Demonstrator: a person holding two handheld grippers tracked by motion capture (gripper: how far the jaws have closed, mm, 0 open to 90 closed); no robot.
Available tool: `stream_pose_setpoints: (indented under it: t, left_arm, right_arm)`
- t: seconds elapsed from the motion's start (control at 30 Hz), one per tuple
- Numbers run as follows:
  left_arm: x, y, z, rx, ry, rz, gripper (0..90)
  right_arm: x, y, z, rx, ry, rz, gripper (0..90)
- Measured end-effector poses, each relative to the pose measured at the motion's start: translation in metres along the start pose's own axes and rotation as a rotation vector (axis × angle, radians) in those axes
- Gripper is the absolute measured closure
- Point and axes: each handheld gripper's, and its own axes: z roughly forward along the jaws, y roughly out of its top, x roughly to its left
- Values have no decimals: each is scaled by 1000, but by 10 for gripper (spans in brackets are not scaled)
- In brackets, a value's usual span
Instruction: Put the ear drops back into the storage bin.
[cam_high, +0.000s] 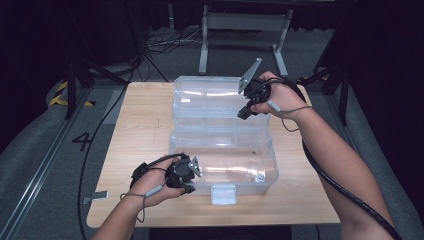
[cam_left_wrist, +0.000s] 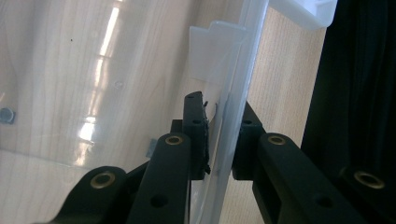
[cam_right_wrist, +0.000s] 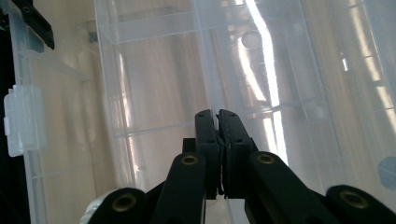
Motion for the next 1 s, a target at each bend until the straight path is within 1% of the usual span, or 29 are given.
stream_pose_setpoints:
  t: [0.07,0.1,0.13,0.17,0.27,0.33,0.43,0.57,0.73,1.0]
  left_arm:
    - [0,0,0,0,2,-1,801]
    - [-1,0,0,5,4,-5,801]
    - [-1,0,0,6,5,-4,801]
    - [-1,1,0,6,6,-5,801]
    - [-1,1,0,8,8,-2,801]
    - [-1,1,1,5,8,-1,801]
    - [-1,1,1,7,10,2,800]
    - [-2,1,1,5,11,-5,800]
    - [-2,1,1,7,16,-3,800]
    - [-2,1,1,11,17,-2,799]
  right_arm:
    - [5,0,-1,-1,-3,-10,881]
    - [7,0,-2,4,-9,-25,883]
    - [10,0,-3,2,-7,-23,884]
    - [12,0,-4,-2,-6,-35,885]
    - [19,0,-6,0,-3,-41,888]
    - [24,-1,-7,-1,-8,-56,890]
    - [29,-1,-8,0,-12,-64,892]
    - [34,-4,-9,-7,-16,-79,893]
    - [40,-6,-10,-15,-18,-87,895]
    - [48,-8,-11,-11,-22,-106,898]
